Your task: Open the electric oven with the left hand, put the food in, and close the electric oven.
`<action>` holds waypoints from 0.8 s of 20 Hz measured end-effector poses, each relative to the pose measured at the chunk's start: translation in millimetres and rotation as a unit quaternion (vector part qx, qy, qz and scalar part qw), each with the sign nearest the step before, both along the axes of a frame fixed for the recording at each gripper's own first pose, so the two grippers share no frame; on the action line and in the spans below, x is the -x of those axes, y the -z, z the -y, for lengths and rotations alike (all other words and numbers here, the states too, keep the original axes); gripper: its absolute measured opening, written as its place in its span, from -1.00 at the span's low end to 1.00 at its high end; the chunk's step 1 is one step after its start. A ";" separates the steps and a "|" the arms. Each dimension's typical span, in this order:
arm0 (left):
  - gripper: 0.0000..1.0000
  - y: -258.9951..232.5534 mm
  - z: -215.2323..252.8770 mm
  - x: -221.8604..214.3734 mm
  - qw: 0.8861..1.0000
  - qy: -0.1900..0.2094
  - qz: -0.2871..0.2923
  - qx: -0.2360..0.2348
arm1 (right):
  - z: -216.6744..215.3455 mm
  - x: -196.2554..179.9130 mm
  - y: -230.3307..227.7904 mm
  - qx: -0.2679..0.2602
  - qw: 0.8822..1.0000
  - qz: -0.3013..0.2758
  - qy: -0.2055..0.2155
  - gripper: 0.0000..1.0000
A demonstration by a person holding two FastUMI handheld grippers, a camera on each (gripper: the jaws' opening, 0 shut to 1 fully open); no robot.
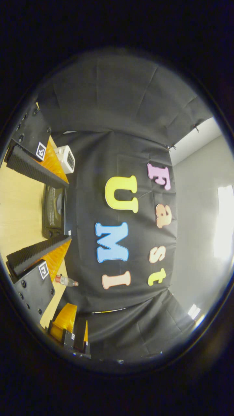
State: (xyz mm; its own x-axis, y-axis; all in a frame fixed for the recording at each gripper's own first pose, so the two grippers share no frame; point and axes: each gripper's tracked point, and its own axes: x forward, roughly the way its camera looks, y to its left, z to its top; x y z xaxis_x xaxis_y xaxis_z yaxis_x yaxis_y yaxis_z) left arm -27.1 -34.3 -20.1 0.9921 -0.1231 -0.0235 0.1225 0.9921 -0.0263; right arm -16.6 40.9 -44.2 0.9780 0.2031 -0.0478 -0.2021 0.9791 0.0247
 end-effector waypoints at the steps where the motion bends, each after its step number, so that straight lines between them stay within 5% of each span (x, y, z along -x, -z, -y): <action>1: 0.93 -1.7 -7.6 5.5 1.000 -0.002 0.000 0.000 | -2.4 -0.3 0.5 -0.001 1.000 -0.001 0.005 0.95; 5: 0.80 -6.1 -31.2 14.9 1.000 -0.003 0.001 0.003 | -16.4 4.8 -6.8 -0.015 1.000 -0.001 0.011 0.95; 6: 1.00 -6.9 -37.7 15.8 1.000 -0.005 0.001 0.000 | -20.4 5.7 -9.4 -0.021 1.000 -0.001 0.013 0.95; 16: 1.00 -20.4 -76.0 29.5 1.000 -0.025 0.019 0.002 | -49.3 8.8 -35.0 -0.030 0.999 0.024 0.007 0.95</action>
